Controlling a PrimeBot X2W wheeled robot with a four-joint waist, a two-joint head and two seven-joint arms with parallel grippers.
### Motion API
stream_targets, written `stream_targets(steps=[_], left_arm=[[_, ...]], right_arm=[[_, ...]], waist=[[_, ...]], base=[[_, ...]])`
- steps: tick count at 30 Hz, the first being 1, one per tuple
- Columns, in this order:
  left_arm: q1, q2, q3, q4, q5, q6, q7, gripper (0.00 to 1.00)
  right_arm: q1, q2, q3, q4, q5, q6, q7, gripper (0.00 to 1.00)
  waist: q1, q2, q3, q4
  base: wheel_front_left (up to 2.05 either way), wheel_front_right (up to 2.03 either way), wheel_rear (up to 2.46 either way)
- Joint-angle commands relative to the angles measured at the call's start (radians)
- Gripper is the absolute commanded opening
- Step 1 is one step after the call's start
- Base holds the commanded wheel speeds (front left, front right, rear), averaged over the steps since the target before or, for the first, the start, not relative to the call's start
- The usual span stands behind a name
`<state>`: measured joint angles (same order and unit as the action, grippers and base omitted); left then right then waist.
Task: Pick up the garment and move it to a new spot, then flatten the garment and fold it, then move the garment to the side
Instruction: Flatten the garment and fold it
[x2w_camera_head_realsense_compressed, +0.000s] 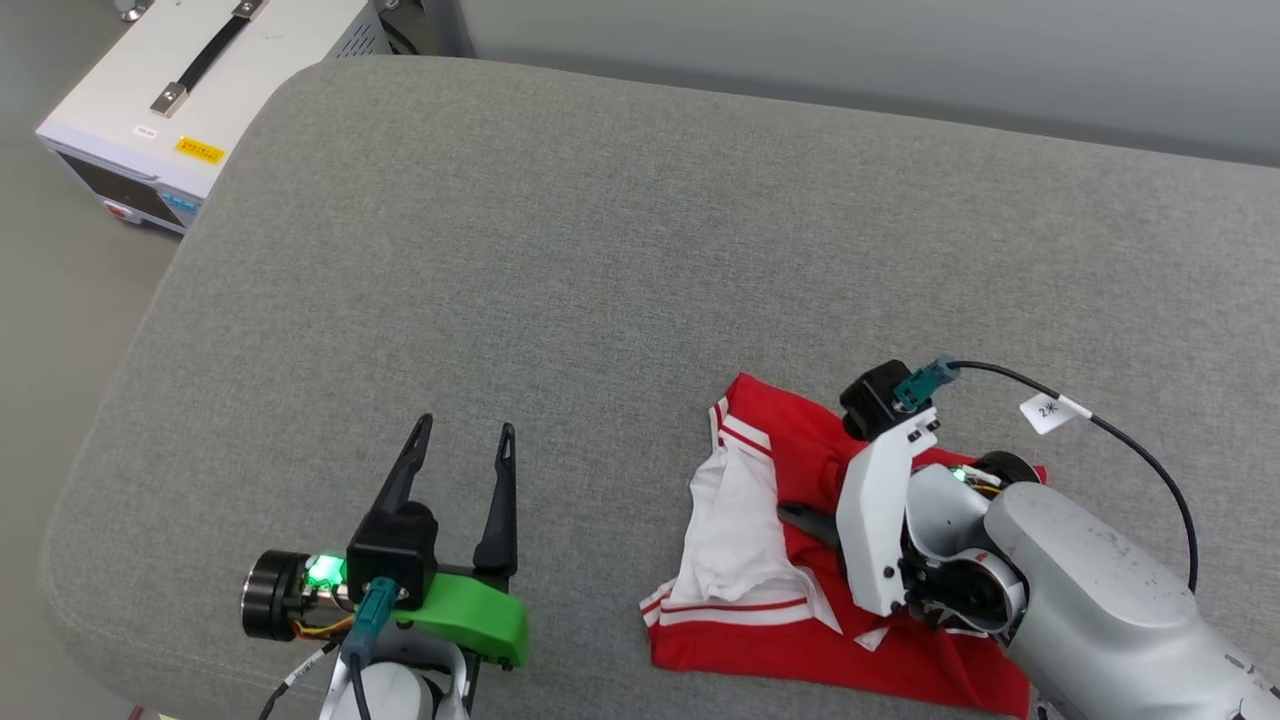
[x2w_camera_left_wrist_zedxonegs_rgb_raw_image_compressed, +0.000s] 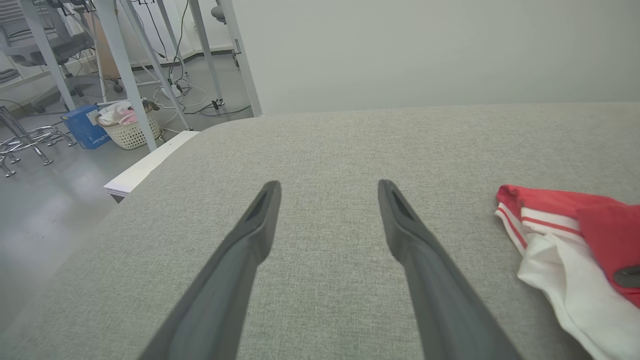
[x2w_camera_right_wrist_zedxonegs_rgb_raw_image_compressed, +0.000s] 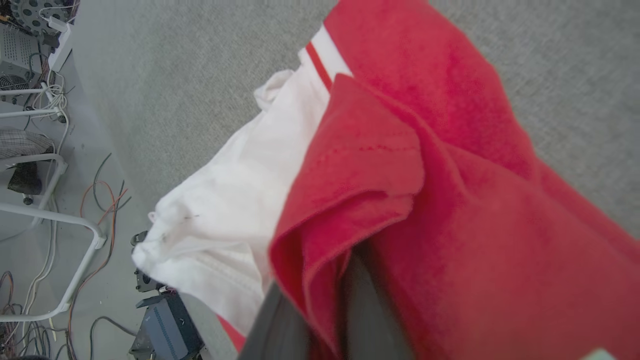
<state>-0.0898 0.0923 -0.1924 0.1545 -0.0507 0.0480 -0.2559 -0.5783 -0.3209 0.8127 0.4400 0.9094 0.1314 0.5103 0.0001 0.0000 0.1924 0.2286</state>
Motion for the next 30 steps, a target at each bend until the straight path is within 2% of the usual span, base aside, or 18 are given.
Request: stream_targets(steps=[1,2,6,10,16,23,30], left_arm=[[-0.012,-0.007,0.005,0.003,0.008,-0.001,-0.006,1.00],[-0.007,-0.006,0.009,0.004,0.009,0.000,-0.006,1.00],[0.010,-0.001,0.017,0.003,0.014,-0.003,-0.006,1.00],[0.026,0.005,0.025,-0.002,0.017,-0.004,-0.006,1.00],[0.045,0.010,0.032,-0.008,0.020,-0.005,-0.006,1.00],[0.061,0.016,0.043,-0.016,0.020,-0.003,-0.006,1.00],[0.077,0.015,0.055,-0.027,0.014,0.000,-0.006,1.00]], right_arm=[[-0.010,-0.004,0.006,0.006,-0.002,-0.001,-0.031,0.49],[-0.008,-0.006,0.009,0.003,0.003,-0.001,-0.054,1.00],[-0.010,-0.045,0.019,-0.045,-0.005,-0.001,-0.157,1.00],[0.001,-0.102,-0.013,-0.105,-0.031,-0.001,-0.280,1.00],[0.041,-0.161,-0.168,-0.122,-0.163,-0.001,-0.495,1.00],[0.167,-0.112,-0.442,-0.109,-0.359,-0.001,-0.721,1.00],[0.333,-0.006,-0.705,-0.207,-0.586,-0.001,-0.771,1.00]], waist=[[-0.0001,0.0000,-0.009,-0.007],[-0.0001,0.0000,-0.015,-0.011],[-0.0001,0.0000,-0.045,-0.032],[-0.0001,0.0000,-0.076,-0.059],[-0.0001,0.0000,-0.108,-0.107],[-0.0001,0.0000,-0.136,-0.153],[-0.0001,0.0000,-0.157,-0.171]], base=[[0.00,0.00,0.00],[0.00,0.00,0.00],[0.00,0.00,0.00],[0.00,0.00,0.00],[0.00,0.00,0.00],[0.00,0.00,0.00],[0.00,0.00,0.00]])
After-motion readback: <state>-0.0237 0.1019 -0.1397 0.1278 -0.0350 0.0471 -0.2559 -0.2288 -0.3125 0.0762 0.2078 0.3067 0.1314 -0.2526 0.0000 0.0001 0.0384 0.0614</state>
